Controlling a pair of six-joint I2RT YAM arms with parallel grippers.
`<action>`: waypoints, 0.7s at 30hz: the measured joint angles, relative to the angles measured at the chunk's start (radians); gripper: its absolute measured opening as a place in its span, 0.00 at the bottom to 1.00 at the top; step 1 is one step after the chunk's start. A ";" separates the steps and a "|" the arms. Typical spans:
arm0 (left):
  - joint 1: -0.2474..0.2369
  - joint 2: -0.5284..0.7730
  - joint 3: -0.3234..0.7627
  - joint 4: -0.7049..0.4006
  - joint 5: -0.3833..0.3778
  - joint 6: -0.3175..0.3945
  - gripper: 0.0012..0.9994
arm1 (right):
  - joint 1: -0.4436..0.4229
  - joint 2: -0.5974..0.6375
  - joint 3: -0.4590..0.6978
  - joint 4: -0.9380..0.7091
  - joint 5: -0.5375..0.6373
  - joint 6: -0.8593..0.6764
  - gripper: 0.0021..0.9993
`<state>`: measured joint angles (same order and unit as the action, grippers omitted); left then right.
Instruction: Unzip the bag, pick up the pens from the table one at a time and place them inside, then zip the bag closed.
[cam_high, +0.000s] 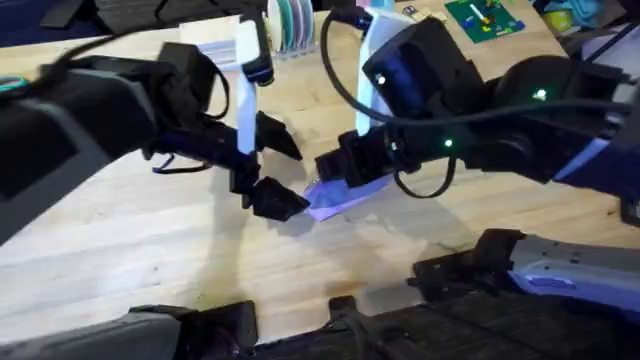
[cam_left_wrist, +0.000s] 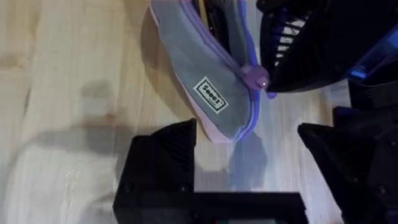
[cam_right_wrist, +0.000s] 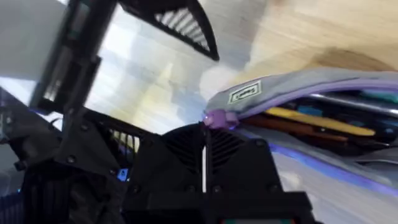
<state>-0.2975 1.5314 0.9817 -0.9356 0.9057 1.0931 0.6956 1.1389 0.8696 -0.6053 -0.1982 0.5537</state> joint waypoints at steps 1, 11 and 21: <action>-0.004 0.020 0.000 0.006 0.015 0.000 0.99 | -0.009 0.000 0.000 0.000 0.000 0.000 0.03; -0.041 0.155 0.000 0.072 0.106 0.000 0.99 | -0.034 0.000 0.000 0.000 0.000 0.000 0.03; -0.083 0.158 -0.001 0.098 0.118 -0.002 0.48 | -0.034 0.000 0.001 0.000 0.000 0.000 0.03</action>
<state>-0.3807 1.6897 0.9807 -0.8378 1.0241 1.0908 0.6613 1.1389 0.8707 -0.6056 -0.1986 0.5537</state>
